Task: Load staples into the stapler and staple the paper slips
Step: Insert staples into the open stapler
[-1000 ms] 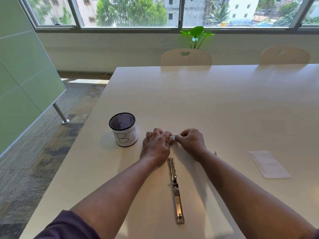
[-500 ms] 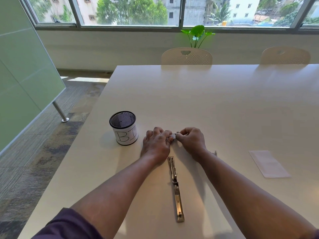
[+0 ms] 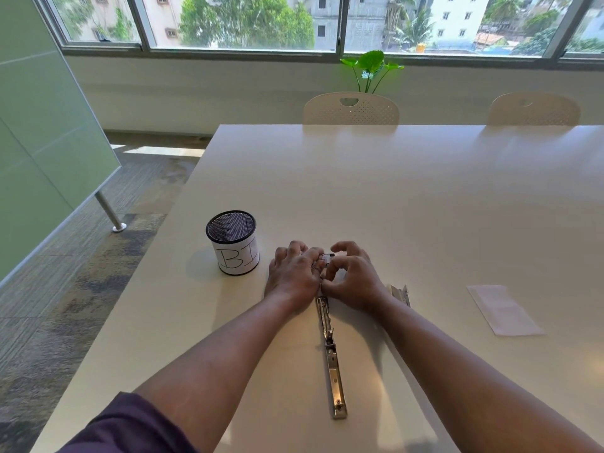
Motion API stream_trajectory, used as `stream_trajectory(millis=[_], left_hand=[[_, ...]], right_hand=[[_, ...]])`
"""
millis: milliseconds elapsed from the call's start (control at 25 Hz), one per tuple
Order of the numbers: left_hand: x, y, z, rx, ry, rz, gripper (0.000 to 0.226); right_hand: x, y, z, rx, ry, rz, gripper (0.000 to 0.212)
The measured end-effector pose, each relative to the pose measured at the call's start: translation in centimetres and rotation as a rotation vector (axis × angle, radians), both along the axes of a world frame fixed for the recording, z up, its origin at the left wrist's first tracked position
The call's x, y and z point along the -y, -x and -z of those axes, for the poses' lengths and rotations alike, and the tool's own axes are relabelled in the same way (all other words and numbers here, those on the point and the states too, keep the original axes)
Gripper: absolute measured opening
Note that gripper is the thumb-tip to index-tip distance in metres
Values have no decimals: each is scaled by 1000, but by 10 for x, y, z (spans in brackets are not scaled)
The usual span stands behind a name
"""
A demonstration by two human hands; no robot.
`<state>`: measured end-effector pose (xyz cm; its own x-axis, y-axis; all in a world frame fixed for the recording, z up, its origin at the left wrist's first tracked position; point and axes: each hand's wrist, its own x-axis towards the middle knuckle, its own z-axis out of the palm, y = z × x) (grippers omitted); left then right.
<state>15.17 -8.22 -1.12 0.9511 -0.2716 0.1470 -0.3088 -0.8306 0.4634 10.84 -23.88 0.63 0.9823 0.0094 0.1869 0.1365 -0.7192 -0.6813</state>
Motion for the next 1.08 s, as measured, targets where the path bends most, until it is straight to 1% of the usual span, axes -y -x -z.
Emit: stream_trajectory(millis=[120, 200, 320, 440, 600, 760, 920, 1080], left_hand=[[1, 0, 0, -3, 5, -5, 41], [2, -1, 0, -3, -1, -6, 40], [1, -2, -1, -7, -6, -6, 40], [2, -1, -1, -8, -12, -6, 40], [2, 0, -3, 4, -10, -13, 41], [1, 0, -2, 2, -6, -11, 41], [1, 1, -3, 12, -9, -3, 43], [1, -1, -3, 8, -2, -3, 41]], right_hand=[[3, -2, -3, 60, -153, 93, 15], [5, -5, -6, 43, -198, 195, 19], [4, -9, -6, -27, -130, 209, 28], [5, -10, -5, -18, -103, 207, 24], [6, -10, -1, 0, -128, 204, 19], [0, -13, 0, 20, -149, 248, 15], [-4, -19, -1, -9, -157, 317, 14], [-5, -21, 0, -38, -142, 329, 11]])
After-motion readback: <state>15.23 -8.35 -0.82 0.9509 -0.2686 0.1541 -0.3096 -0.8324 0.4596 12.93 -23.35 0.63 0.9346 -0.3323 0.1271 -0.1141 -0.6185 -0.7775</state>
